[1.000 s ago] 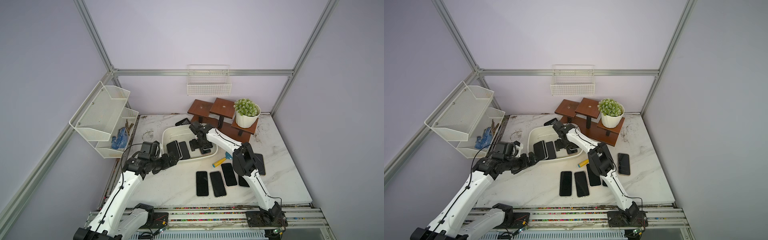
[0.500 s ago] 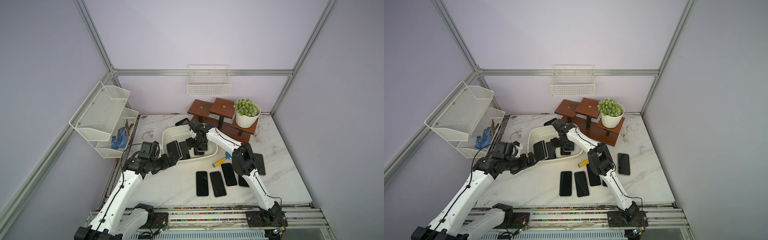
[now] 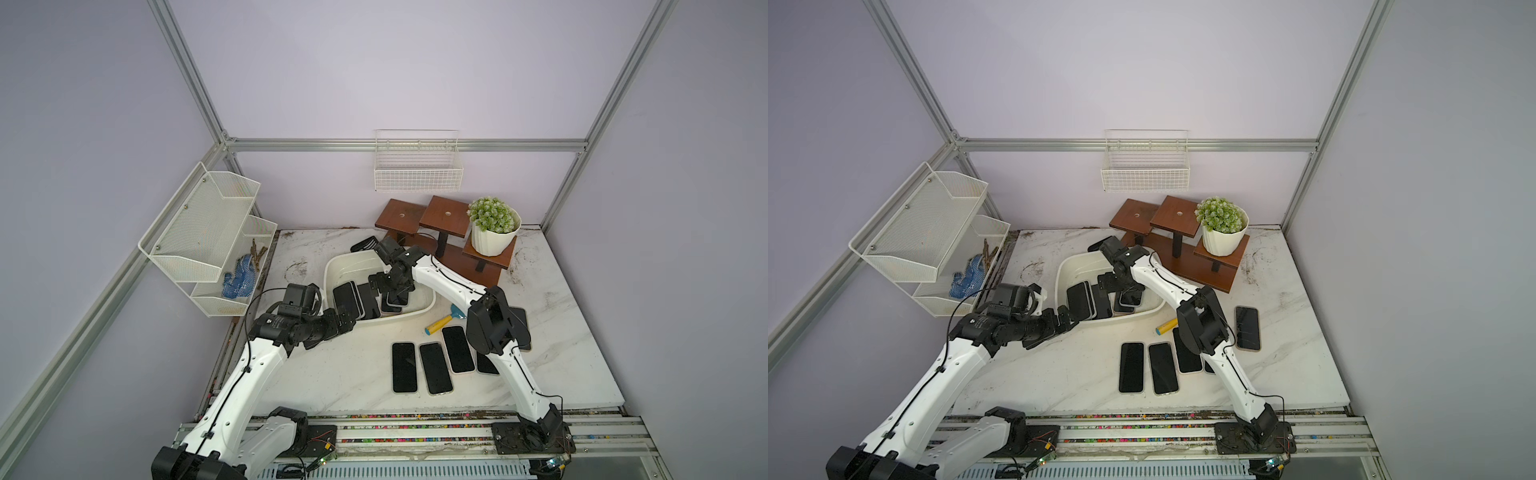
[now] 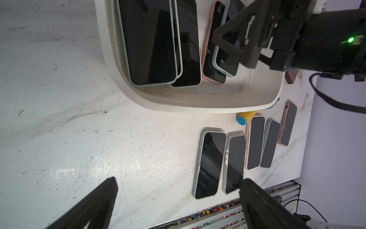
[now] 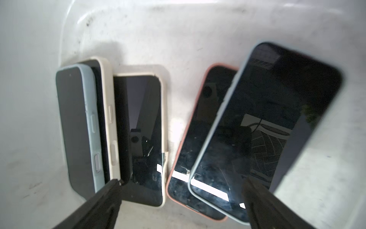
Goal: Take the phone out of the storage box
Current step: Pick up the phone from the storage box.
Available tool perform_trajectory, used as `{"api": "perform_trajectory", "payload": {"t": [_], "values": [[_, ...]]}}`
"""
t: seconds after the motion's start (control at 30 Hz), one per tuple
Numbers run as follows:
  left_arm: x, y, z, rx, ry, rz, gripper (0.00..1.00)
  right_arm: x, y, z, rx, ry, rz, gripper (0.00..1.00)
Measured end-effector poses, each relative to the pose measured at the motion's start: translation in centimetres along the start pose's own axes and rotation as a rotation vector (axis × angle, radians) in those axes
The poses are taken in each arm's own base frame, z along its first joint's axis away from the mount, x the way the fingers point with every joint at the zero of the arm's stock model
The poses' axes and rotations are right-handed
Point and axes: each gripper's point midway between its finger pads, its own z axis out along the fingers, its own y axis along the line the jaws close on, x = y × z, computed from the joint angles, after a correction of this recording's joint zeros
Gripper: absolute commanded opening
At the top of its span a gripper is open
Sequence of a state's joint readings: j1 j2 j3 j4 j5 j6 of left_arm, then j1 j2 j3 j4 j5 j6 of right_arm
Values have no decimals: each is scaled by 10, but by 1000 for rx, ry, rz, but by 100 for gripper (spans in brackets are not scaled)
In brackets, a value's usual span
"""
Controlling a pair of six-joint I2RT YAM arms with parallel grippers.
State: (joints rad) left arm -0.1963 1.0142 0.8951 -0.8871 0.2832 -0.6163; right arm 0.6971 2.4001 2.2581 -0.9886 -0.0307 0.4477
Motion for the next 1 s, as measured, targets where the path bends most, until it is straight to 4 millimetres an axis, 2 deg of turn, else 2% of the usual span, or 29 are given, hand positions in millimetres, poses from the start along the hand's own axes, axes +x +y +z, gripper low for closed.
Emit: {"api": "perform_trajectory", "payload": {"t": [0.13, 0.43, 0.67, 0.9, 1.0], "values": [[0, 0, 0, 1, 0, 0, 99, -11, -19, -6, 52, -34, 54, 100], [2, 1, 0, -5, 8, -2, 100, -17, -53, 5, 99, -20, 139, 100], [4, 3, 0, -11, 18, -5, 100, -11, -58, 17, 107, 4, 154, 100], [4, 3, 0, -12, 18, -2, 100, 2, -61, 40, 111, 54, 176, 100], [5, 3, 0, -13, 19, 1, 100, 1, -60, 42, 104, 54, 186, 100]]}}
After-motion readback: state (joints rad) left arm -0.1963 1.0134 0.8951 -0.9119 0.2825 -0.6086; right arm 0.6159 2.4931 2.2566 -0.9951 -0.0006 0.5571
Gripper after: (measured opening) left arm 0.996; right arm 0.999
